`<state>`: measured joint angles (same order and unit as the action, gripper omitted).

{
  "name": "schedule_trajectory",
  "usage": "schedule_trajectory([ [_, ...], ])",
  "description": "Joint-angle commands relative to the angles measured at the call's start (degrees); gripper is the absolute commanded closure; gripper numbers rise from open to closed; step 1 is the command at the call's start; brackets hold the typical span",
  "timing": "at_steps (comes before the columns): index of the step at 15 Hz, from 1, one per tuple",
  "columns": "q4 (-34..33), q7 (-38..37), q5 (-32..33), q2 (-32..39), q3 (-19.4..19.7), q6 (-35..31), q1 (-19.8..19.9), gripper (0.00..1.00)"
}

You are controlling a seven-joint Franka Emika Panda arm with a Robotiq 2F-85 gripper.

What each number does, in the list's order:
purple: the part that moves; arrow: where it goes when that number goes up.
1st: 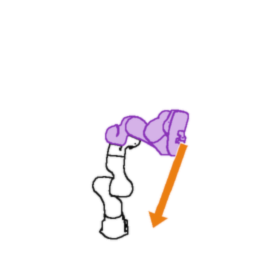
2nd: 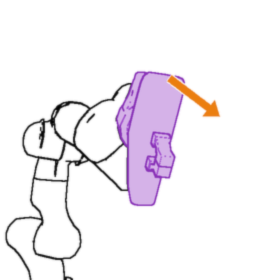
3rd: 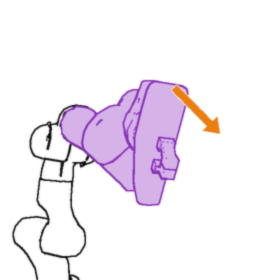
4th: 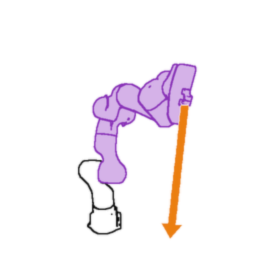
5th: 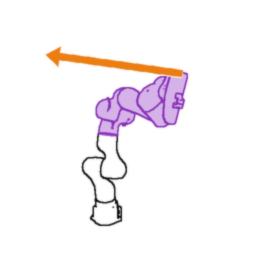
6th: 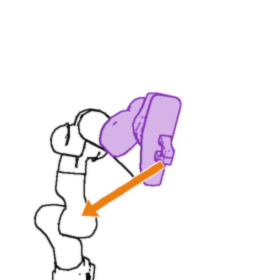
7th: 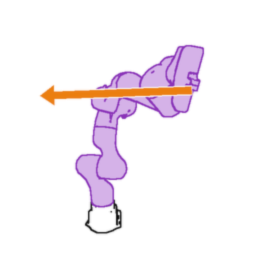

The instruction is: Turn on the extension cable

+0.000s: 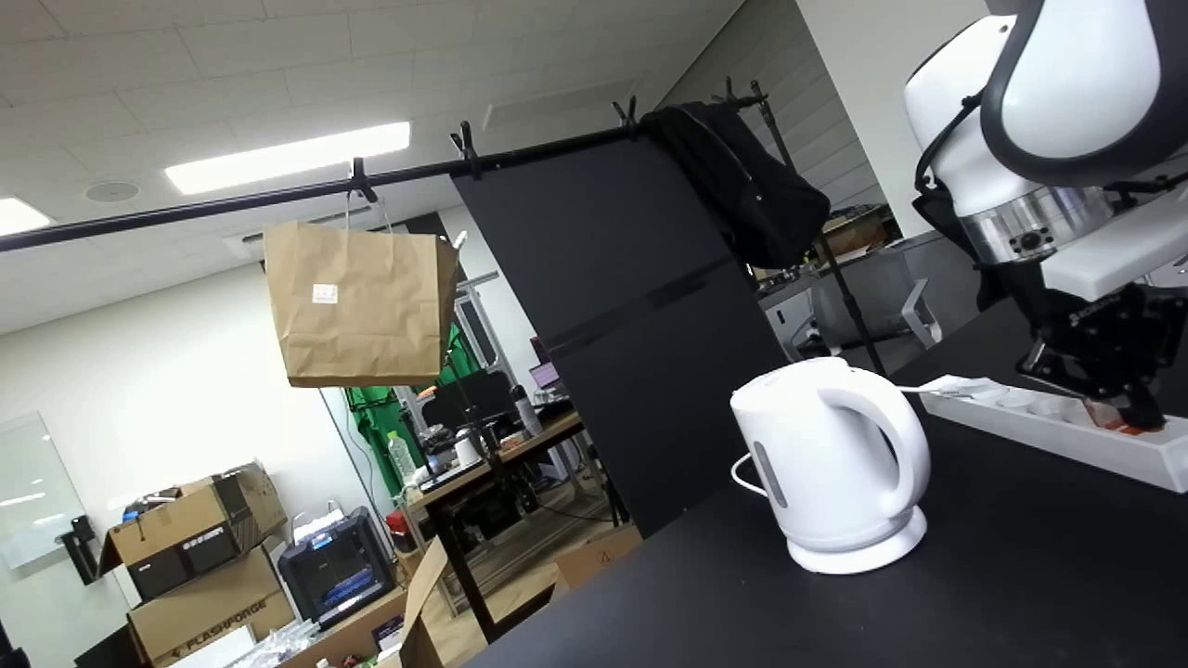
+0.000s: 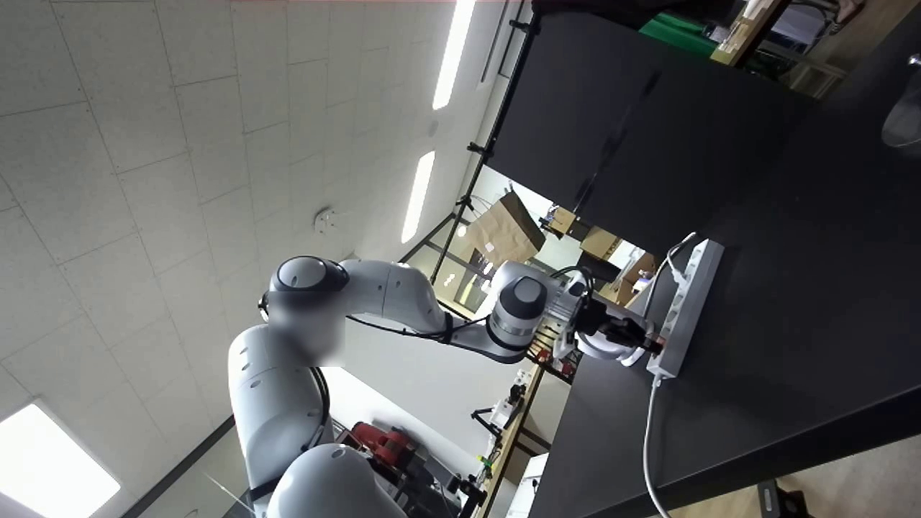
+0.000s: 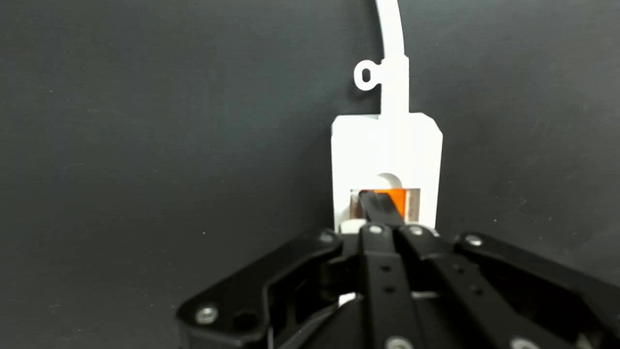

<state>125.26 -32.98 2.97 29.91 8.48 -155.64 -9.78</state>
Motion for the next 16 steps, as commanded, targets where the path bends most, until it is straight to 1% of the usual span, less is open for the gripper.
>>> schedule_trajectory([
  [1,-0.6,7.2,-5.9,2.3,-3.3,-2.6,5.3,1.0],
  [5,-1.7,18.0,-14.5,3.9,-8.1,-1.8,12.6,1.0],
  [8,-2.5,23.2,-18.8,4.9,-10.3,-1.1,16.1,1.0],
  [13,-2.3,28.5,-23.2,3.1,-13.2,-0.5,18.9,1.0],
  [15,-1.5,27.9,-22.5,0.3,-12.6,0.7,17.6,1.0],
  [16,-0.9,27.1,-21.2,-0.9,-11.8,0.6,16.3,1.0],
])
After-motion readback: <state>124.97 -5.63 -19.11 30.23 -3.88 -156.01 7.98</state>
